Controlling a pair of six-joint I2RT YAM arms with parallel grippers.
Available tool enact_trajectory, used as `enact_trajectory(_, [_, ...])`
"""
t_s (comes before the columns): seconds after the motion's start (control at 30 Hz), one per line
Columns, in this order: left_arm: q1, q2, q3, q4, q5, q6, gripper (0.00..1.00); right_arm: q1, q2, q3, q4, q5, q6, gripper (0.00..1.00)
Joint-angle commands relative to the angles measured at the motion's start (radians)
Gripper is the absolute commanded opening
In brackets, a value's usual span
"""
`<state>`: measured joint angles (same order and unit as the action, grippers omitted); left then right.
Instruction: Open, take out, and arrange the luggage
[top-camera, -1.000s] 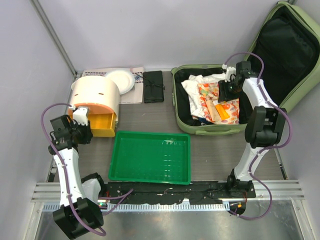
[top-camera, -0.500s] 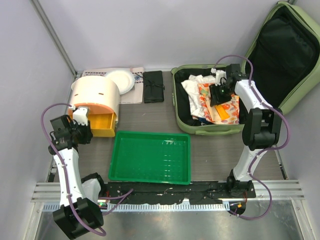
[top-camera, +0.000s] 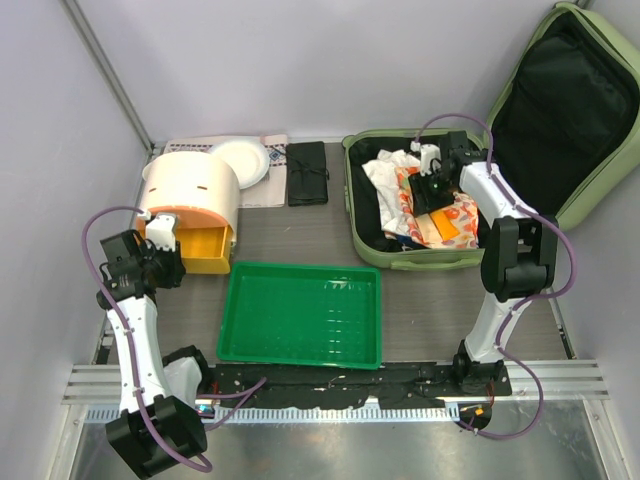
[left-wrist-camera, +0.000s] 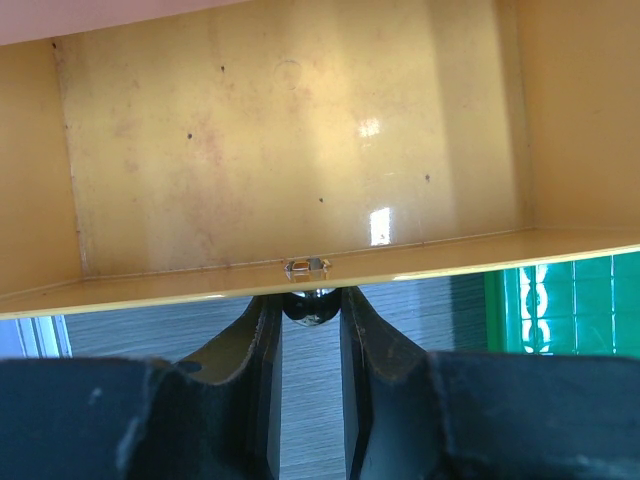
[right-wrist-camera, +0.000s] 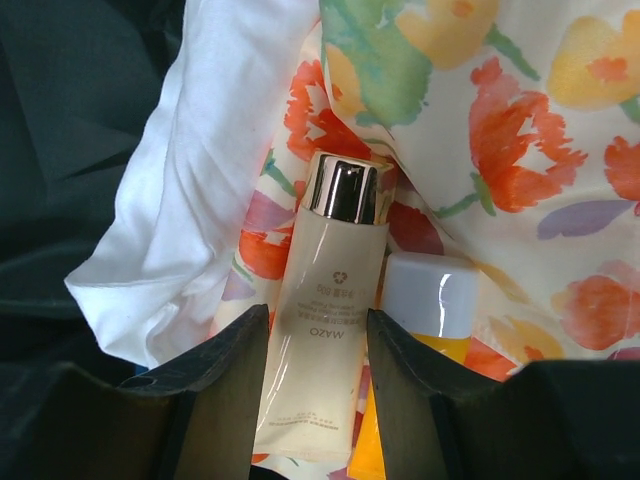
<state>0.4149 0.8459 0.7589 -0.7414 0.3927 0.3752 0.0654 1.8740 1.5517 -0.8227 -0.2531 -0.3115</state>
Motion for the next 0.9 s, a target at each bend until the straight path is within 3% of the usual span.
enact_trajectory(0.0, [0.001, -0.004, 0.026, -0.019, 0.025, 0.01, 0.0, 0.008, -0.038, -0.013, 0.017, 0.014, 0.009, 0.48])
enact_trajectory(0.3, [0.001, 0.005, 0.026, -0.018, 0.034, 0.007, 0.0, 0.01, -0.019, -0.024, 0.008, 0.106, 0.008, 0.55])
enact_trajectory(0.63, [0.001, 0.007, 0.025, -0.012, 0.038, 0.001, 0.0, 0.007, -0.154, -0.237, 0.138, 0.078, 0.009, 0.56])
enact_trajectory(0.87, [0.001, 0.009, 0.026, -0.012, 0.037, -0.002, 0.0, 0.001, -0.245, -0.332, 0.2, 0.04, -0.009, 0.63])
